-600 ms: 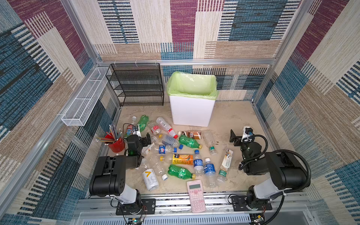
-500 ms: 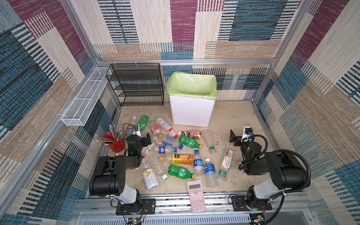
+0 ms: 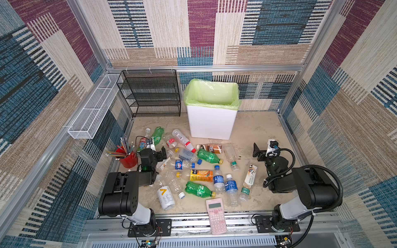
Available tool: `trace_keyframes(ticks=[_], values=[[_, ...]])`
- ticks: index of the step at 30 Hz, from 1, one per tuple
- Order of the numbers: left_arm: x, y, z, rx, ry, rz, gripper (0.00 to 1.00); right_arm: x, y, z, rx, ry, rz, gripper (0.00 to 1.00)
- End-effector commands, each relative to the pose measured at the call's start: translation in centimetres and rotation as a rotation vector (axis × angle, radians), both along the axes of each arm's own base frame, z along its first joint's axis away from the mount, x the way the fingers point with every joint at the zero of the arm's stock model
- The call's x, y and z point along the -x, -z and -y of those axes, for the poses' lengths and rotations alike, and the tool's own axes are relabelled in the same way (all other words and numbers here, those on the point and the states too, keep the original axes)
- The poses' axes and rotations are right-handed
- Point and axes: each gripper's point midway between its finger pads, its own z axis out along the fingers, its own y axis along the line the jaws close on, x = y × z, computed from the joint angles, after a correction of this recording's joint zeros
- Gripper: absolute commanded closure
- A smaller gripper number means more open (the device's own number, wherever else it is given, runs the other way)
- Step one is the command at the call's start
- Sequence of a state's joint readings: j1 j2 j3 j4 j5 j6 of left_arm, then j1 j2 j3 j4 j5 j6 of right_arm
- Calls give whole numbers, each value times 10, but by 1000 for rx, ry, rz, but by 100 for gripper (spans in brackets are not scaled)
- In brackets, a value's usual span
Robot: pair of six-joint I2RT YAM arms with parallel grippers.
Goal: Throw the plastic bottles in the bin
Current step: Pick up the plastic bottle from the middle-right of the table.
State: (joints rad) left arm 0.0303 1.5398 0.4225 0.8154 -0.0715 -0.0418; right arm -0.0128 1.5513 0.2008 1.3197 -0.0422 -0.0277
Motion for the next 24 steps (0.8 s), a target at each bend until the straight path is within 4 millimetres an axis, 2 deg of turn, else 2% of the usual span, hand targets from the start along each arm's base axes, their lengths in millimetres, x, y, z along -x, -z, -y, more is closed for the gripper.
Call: trace_keyframes(ticks=[1,22,24], values=[[-2,-3,2,-16,21,9,0,0,-5,-1,1,-3,22,2],[-2,-2,3,-13,23,5,0,-2,-4,0,-2,-2,14,2],[-1,-3,4,-10,29,11,3,2,-9,3,-10,17,35,2]])
